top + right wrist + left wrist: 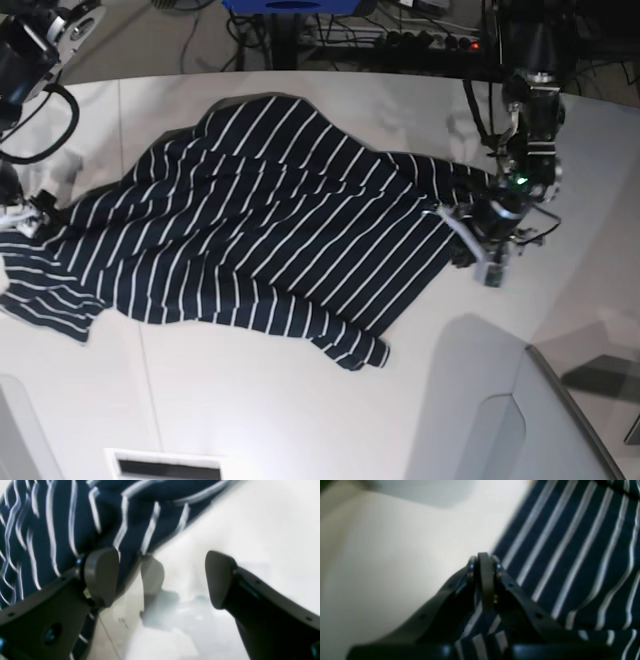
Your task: Layout the t-shirt on the table in an organized manner, then fold the t-shirt properly
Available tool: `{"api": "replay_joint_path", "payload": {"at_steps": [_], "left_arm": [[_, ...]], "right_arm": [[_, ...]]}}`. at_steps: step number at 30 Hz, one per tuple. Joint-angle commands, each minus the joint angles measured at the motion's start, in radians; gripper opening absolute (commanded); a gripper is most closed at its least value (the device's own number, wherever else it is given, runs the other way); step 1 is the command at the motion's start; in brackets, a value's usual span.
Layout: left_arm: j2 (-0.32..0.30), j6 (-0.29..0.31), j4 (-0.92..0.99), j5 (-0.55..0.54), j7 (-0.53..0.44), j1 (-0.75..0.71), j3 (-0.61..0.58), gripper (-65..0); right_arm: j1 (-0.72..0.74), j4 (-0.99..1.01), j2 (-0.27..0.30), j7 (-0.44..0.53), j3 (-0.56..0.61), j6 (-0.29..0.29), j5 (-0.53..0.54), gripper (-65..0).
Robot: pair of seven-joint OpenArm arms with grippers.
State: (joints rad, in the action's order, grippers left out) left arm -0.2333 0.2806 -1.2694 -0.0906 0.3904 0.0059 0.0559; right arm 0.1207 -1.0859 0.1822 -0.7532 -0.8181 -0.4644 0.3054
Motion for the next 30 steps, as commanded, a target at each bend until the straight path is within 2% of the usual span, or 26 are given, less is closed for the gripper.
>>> {"api": "replay_joint_path", "payload": {"at_steps": [1,5,8,10,13,15,16,19,21,24,27,30], "left_arm": [[-0.005,-0.001,0.021,-0.007,-0.021,0.042,-0.035,-61.1],[-0.002,-0.001,0.159,-0.007,-0.023,0.121,-0.161,-61.1],[-0.002,-0.004,0.221,-0.007,-0.024,0.136,-0.175,-61.1],[-0.008,-0.042,0.242,-0.007,-0.024,0.141,-0.175,-61.2],[-0.033,-0.116,0.256,-0.007,-0.026,0.138,-0.178,-61.2],[-0.053,-0.126,0.254,-0.007,-0.026,0.131,-0.182,-61.2],[-0.054,-0.126,0.254,-0.007,-0.026,0.13,-0.178,-61.2],[-0.073,-0.126,0.251,-0.008,-0.026,0.127,-0.176,-61.2],[-0.073,-0.128,0.25,-0.008,-0.026,0.111,-0.176,-61.2],[-0.071,-0.128,0.225,-0.008,-0.026,0.101,-0.176,-61.2],[-0.067,-0.128,0.188,-0.008,-0.024,0.093,-0.186,-61.2],[-0.067,-0.128,0.158,-0.008,-0.02,0.092,-0.186,-61.2]], "right_arm": [[0.026,0.014,0.032,0.033,-0.002,-0.007,0.01,-14.3],[0.063,0.115,0.044,0.077,0.007,-0.007,0.011,-14.3],[0.09,0.171,0.056,0.077,0.007,-0.012,0.011,-14.4],[0.109,0.204,0.056,0.082,0.009,-0.014,0.011,-18.3],[0.129,0.214,0.056,0.074,0.009,-0.014,0.011,-39.8],[0.142,0.212,0.056,0.048,0.009,-0.012,0.011,-58.1],[0.149,0.209,0.056,0.027,0.009,-0.01,0.011,-64.7],[0.161,0.154,0.055,-0.059,0.009,-0.01,0.011,-63.9],[0.158,0.043,0.03,-0.131,0.018,-0.007,0.011,-65.0],[0.153,-0.144,-0.02,-0.248,0.124,0.011,0.01,-64.8],[0.135,-0.331,-0.094,-0.337,0.279,0.128,0.01,-64.8],[0.135,-0.423,-0.143,-0.363,0.457,0.227,0.01,-64.8]]}}
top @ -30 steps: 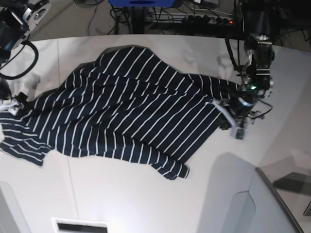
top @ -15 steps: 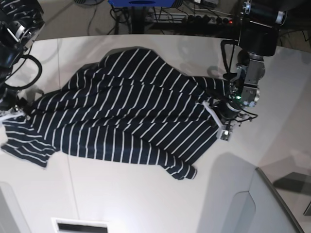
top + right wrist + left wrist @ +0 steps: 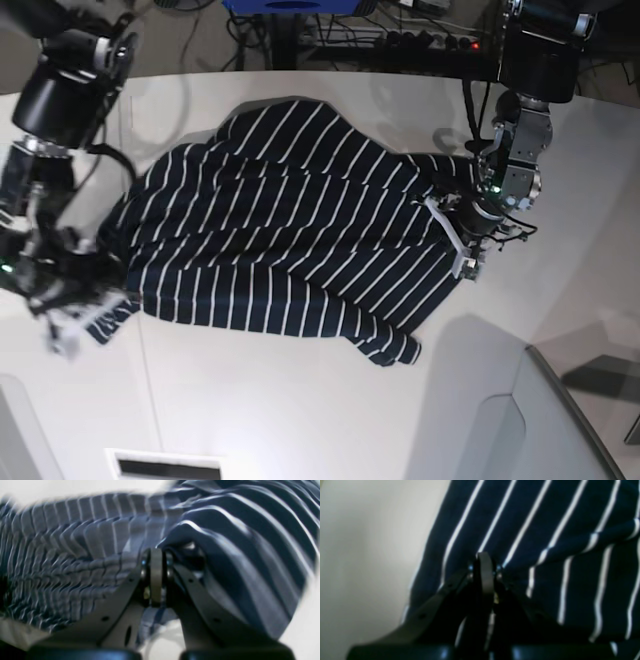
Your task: Layout the t-shirt on the table in an organized manner, then fold the t-shirt properly
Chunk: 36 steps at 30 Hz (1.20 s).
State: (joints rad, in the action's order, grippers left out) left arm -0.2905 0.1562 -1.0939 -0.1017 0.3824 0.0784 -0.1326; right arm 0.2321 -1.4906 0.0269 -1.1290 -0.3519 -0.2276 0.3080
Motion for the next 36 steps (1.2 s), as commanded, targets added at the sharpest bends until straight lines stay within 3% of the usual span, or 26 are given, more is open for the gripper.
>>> {"api": "replay_joint_path", "payload": {"at_steps": [1,5,15,16,18,22,23,25,27,29,33,36], "left_arm": [[-0.008,-0.004,-0.027,0.003,-0.01,0.019,0.003,-61.2],[-0.011,-0.004,-0.044,0.003,-0.01,0.018,0.011,-61.2],[-0.014,-0.004,-0.044,0.003,-0.009,-0.007,0.006,-61.2],[-0.014,-0.004,-0.042,0.003,-0.009,-0.007,0.006,-61.2],[-0.014,-0.004,-0.039,0.003,-0.009,-0.009,0.009,-61.4],[-0.016,-0.004,-0.038,0.003,-0.009,-0.007,0.011,-61.4],[-0.016,-0.005,-0.038,0.003,-0.009,-0.007,0.012,-61.4],[-0.017,-0.005,-0.038,0.003,-0.009,-0.009,0.012,-61.4],[-0.034,-0.005,-0.042,0.003,-0.009,-0.015,0.012,-61.4],[-0.039,-0.005,-0.042,0.003,-0.009,-0.015,0.012,-61.4],[-0.04,-0.005,-0.041,0.003,-0.009,-0.015,0.012,-61.4],[-0.04,-0.005,-0.039,0.003,-0.009,-0.015,0.012,-61.4]], "right_arm": [[0.025,-0.029,0.0,0.014,0.052,0.015,0.009,-64.8],[0.051,-0.015,-0.038,0.054,0.279,0.083,0.009,-64.8],[0.278,0.485,-0.069,0.359,0.775,0.09,0.013,-63.8],[0.295,0.516,-0.086,0.361,0.818,0.09,0.012,-60.9],[0.319,0.543,-0.115,0.359,0.899,0.09,0.01,-48.9],[0.316,0.43,-0.132,0.333,1.048,0.09,0.009,-17.0],[0.3,0.368,-0.121,0.335,1.051,0.092,0.007,-14.4],[0.257,0.232,-0.069,0.332,0.988,0.112,0.007,-15.5],[0.189,0.083,-0.017,0.277,0.862,0.213,0.007,-17.7],[0.117,-0.023,0.031,0.218,0.752,0.274,0.007,-17.3],[-0.018,-0.091,0.097,0.206,0.591,0.282,0.013,-14.1],[-0.03,-0.021,0.084,0.217,0.495,0.267,0.015,-11.0]]}}
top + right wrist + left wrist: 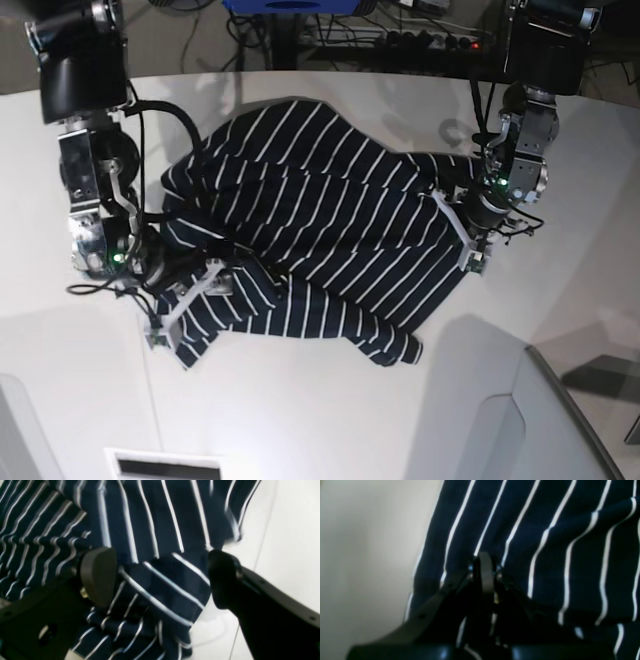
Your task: Layout the t-shirt on the table in an organized manner, then fold the t-shirt properly
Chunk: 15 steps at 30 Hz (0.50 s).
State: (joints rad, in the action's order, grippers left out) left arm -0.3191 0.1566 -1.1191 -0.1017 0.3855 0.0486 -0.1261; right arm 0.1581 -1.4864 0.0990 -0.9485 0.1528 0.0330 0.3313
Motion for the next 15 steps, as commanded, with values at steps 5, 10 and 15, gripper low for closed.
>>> {"api": "replay_joint_path", "payload": {"at_steps": [5,10,15], "left_arm": [[-0.01,-0.005,-0.013,0.003,-0.012,0.015,0.004,-61.4],[-0.015,-0.005,-0.009,0.003,-0.012,0.014,0.004,-61.4],[-0.015,-0.005,-0.009,0.003,-0.012,0.014,0.006,-61.4]], "right_arm": [[0.096,0.129,-0.04,0.085,-0.175,-0.114,-0.008,-10.7],[0.137,0.237,-0.054,0.085,-0.264,-0.14,-0.008,-10.8],[0.137,0.254,-0.081,0.085,-0.266,-0.14,-0.008,-10.8]]}}
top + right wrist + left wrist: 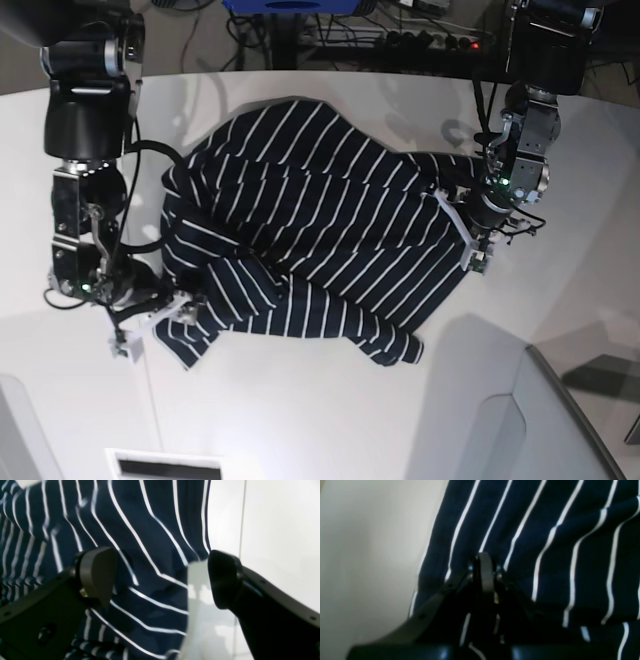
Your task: Layout the t-shirt on the table in an organized manner, then fold the t-shirt properly
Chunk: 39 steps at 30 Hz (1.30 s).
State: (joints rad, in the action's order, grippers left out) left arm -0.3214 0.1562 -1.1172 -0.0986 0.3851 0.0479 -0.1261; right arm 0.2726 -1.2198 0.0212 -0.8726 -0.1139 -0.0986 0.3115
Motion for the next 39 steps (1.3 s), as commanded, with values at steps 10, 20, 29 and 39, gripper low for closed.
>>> {"api": "replay_joint_path", "payload": {"at_steps": [10,20,29,39], "left_arm": [[-0.012,-0.005,-0.011,0.0,-0.013,0.014,0.006,-61.4],[-0.026,-0.005,-0.011,0.0,-0.018,-0.01,0.007,-61.4],[-0.028,-0.005,-0.013,0.0,-0.018,-0.03,0.007,-61.4],[-0.028,-0.005,-0.016,0.0,-0.013,-0.039,0.007,-61.4]], "right_arm": [[0.026,0.031,-0.04,0.017,0.001,-0.006,0.012,-39.0],[0.103,0.038,-0.033,0.019,0.012,-0.005,0.004,-63.2],[0.32,0.122,-0.033,0.046,0.013,-0.01,0.004,-63.3],[0.541,0.604,-0.07,0.508,0.389,-0.112,0.004,-62.9]]}}
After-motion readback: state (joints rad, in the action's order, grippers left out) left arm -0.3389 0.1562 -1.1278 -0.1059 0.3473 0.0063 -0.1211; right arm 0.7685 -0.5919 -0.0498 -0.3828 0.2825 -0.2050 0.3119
